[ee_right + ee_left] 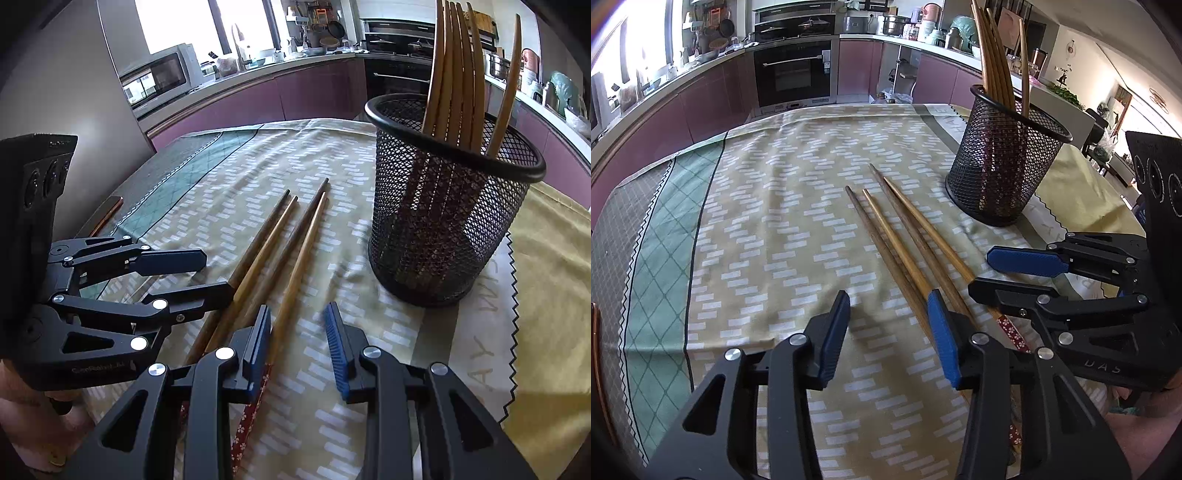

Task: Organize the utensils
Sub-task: 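Move both grippers back over the loose chopsticks on the cloth, then close the left gripper on a chopstick while the right gripper grasps another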

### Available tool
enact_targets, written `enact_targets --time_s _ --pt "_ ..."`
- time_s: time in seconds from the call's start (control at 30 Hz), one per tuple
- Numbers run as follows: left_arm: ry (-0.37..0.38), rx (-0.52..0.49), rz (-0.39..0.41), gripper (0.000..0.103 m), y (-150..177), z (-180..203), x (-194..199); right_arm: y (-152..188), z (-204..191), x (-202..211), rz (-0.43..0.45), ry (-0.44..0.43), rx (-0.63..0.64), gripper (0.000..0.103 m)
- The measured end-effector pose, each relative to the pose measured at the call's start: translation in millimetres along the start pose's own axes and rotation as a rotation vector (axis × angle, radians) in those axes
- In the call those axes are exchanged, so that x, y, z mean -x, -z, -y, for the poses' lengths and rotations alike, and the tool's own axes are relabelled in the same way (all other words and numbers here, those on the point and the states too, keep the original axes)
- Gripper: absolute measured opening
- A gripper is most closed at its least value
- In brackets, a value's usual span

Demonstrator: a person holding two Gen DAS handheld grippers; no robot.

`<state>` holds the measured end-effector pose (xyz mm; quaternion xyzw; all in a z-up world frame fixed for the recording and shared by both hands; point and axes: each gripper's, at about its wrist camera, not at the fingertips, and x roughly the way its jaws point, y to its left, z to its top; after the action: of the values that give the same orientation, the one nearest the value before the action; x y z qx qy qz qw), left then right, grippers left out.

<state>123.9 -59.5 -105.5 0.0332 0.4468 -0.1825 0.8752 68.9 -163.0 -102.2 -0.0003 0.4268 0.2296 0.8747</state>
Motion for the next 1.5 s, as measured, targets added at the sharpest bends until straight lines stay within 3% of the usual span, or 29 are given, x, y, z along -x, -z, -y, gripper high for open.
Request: enact_targets --time_s 0.17,0.4,0.47,0.6,0.7,0.93,1.2,1.5 --pt "0.013 -0.013 -0.008 0.031 -2.6 0.6 -1.2 -3.1 -0.3 -2.6 0.003 0.011 0.004 0.028" --pt "0.003 -0.003 -0.02 0.032 -10.0 -2.3 -8.0 -10.5 -1.0 -8.9 0.005 0.034 0.02 0.028" --pt "-0.002 0.003 -0.02 0.031 -12.6 -4.0 -10.0 -12.6 0.0 -10.1 0.006 0.038 0.017 0.023" --pt "-0.009 0.01 -0.022 0.024 -15.7 -4.4 -11.9 -14.1 5.4 -10.4 0.007 0.038 0.0 0.017" --pt "0.004 0.017 -0.021 0.013 -16.4 -3.4 -13.0 -13.4 6.8 -9.4 0.009 0.036 -0.006 0.014" --pt "-0.007 0.062 -0.007 0.01 -14.4 -5.0 -9.3 -10.7 16.7 -5.7 0.015 0.002 -0.059 0.006" --pt "-0.011 0.065 -0.003 0.008 -8.6 -5.7 -1.3 -7.0 21.2 2.6 0.024 -0.039 -0.087 0.006" --pt "-0.025 0.038 -0.023 0.012 -10.8 -3.4 -9.4 -5.3 19.3 12.4 0.034 -0.073 -0.078 0.006"
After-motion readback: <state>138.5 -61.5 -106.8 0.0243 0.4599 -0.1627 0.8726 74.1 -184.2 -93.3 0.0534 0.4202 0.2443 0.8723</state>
